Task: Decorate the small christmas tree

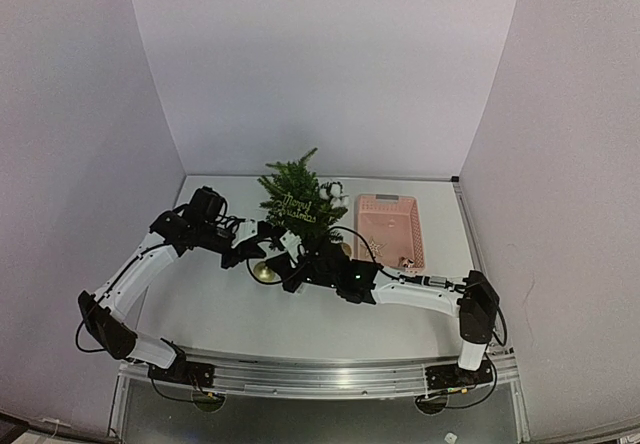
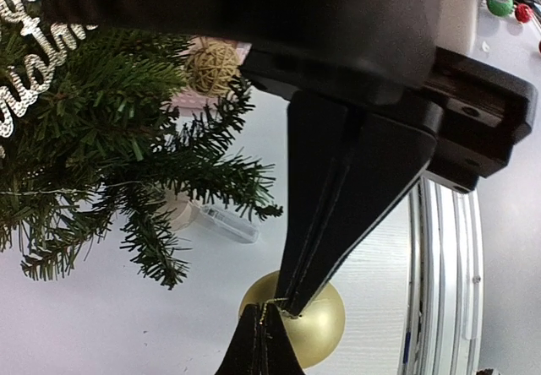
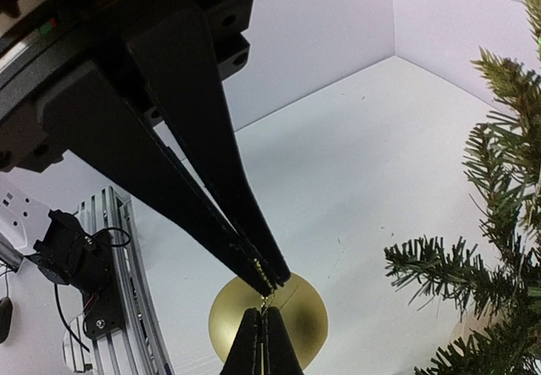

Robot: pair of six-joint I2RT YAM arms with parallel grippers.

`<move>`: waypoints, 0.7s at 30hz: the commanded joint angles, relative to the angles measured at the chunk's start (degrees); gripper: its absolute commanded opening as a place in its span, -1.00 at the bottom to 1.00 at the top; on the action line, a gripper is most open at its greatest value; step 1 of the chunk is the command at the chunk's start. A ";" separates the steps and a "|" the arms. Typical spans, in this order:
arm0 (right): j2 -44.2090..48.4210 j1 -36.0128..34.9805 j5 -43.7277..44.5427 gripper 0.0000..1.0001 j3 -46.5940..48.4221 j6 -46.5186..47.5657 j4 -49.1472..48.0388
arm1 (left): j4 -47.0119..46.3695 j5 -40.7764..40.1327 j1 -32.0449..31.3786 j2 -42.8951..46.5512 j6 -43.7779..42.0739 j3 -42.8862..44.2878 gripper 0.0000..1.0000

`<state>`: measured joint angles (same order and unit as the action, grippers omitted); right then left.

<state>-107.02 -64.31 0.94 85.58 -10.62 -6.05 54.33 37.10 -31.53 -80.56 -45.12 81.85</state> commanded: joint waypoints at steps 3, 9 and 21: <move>-0.24 -0.36 5.91 -1.00 1.90 -4.19 3.83 | -9.21 -2.53 0.06 0.09 7.10 -3.40 -1.00; -3.10 -0.23 8.11 -1.00 6.00 -5.39 9.81 | -14.53 -4.15 0.06 -0.49 11.13 -5.25 -1.00; -4.97 0.04 13.27 -1.00 7.90 -7.56 12.96 | -17.79 -6.73 0.06 -0.48 12.47 -7.87 -1.00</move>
<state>-110.63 -64.27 11.35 90.93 -17.10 3.15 41.44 32.71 -31.62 -81.08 -34.26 74.46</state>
